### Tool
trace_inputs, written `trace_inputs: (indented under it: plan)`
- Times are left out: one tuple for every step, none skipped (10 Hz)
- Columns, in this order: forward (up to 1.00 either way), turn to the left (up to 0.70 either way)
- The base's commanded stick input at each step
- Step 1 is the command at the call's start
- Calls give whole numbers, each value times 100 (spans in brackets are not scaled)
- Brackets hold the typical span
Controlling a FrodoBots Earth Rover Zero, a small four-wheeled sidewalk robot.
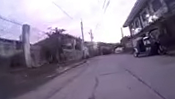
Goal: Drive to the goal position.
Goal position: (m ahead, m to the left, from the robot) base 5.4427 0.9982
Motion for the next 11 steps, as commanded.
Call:
trace_inputs:
  plan:
    - [70, 0]
    - [70, 0]
    - [70, 0]
    - [70, 0]
    - [70, 0]
    - [70, 0]
    - [70, 0]
    - [70, 0]
    - [70, 0]
    - [70, 0]
    - [70, 0]
